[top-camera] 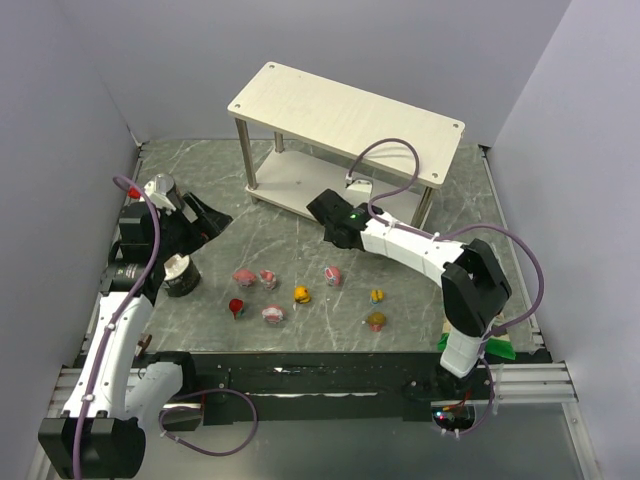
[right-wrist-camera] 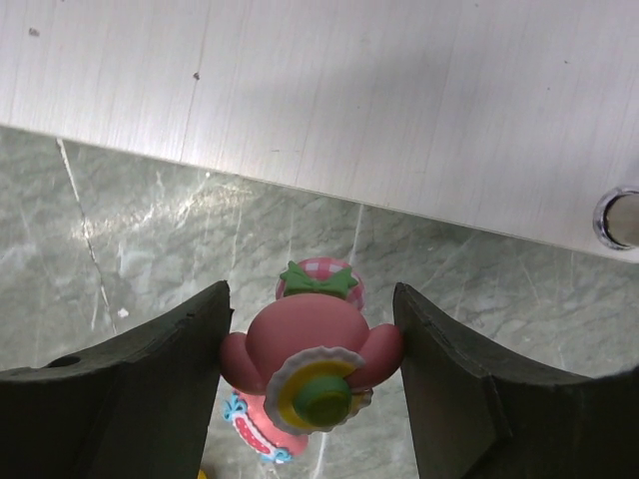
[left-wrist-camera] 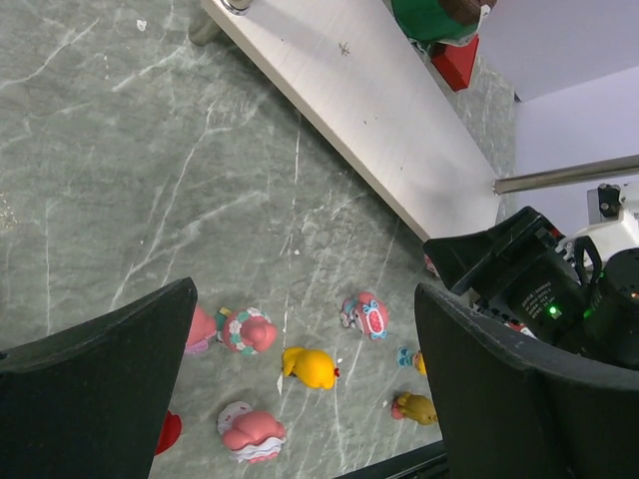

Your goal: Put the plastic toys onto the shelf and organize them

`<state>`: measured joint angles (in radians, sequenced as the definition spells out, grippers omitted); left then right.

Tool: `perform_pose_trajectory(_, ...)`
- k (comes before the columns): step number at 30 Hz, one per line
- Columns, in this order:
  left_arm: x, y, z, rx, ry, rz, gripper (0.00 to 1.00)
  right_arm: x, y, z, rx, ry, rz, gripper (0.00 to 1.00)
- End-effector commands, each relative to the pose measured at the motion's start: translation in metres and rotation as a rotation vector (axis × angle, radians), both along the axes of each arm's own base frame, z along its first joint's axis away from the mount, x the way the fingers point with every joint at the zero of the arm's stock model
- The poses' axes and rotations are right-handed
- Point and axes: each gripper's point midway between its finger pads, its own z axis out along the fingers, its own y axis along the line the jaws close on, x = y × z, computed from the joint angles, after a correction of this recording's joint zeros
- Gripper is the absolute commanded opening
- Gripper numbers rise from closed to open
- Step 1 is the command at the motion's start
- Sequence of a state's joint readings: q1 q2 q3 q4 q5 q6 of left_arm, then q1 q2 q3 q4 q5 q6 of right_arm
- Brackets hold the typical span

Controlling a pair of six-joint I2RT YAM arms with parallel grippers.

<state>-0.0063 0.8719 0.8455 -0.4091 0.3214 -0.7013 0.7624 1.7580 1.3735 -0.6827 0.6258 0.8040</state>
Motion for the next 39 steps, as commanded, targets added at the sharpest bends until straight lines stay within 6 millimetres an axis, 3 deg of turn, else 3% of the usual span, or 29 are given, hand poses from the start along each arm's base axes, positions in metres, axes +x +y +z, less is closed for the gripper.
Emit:
perform_pose_trajectory(1,0.000,-0.004,0.009,-0.023,-0.029,-0.017,0.96,0.005,-0.019,0.000,-0.021,-0.015,-0.117,0.04)
perform_pose_trajectory(5,0.003,-0.006,0.008,-0.024,-0.037,-0.020,0.96,-0.002,-0.009,0.014,-0.049,-0.063,-0.082,0.04)
perform_pose_trajectory(16,0.010,0.000,0.001,-0.001,-0.032,0.004,0.96,-0.026,0.061,0.058,0.122,-0.126,0.064,0.04)
perform_pose_trajectory(27,0.011,0.002,-0.007,0.009,-0.013,0.018,0.96,-0.061,0.139,0.043,0.394,0.019,0.239,0.04)
perform_pose_trajectory(34,0.013,0.002,-0.007,0.005,-0.015,0.018,0.96,-0.066,0.158,0.032,0.430,0.073,0.285,0.04)
perform_pose_trajectory(39,0.013,0.003,-0.009,0.009,-0.008,0.022,0.96,-0.064,0.161,0.028,0.436,0.082,0.288,0.03)
